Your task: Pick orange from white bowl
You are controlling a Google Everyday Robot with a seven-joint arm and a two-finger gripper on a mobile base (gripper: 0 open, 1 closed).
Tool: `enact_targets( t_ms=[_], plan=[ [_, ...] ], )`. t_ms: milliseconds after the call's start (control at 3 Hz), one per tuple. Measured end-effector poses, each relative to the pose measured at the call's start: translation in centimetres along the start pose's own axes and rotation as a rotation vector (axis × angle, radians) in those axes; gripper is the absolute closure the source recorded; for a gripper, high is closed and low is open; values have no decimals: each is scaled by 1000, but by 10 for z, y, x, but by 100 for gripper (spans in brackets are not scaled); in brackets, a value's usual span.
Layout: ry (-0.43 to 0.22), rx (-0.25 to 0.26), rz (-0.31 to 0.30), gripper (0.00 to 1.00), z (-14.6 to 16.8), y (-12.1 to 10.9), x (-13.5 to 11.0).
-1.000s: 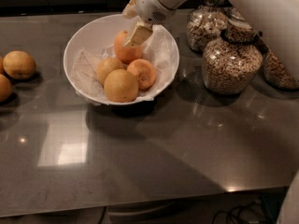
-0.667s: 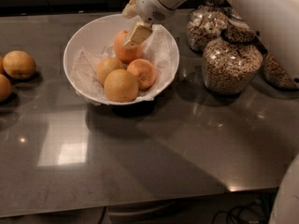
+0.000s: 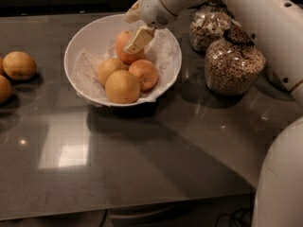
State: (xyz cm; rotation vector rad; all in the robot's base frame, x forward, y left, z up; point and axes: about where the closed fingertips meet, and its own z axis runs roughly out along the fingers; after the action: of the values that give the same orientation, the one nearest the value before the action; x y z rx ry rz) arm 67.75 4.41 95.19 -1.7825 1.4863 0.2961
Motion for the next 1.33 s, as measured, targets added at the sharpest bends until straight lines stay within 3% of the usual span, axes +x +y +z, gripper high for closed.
enact_targets(
  t_ms=[667,1333],
  plan=[
    [-54,-99,32,33,14,4,0],
    [-47,-203,55,36,33,15,4]
  ],
)
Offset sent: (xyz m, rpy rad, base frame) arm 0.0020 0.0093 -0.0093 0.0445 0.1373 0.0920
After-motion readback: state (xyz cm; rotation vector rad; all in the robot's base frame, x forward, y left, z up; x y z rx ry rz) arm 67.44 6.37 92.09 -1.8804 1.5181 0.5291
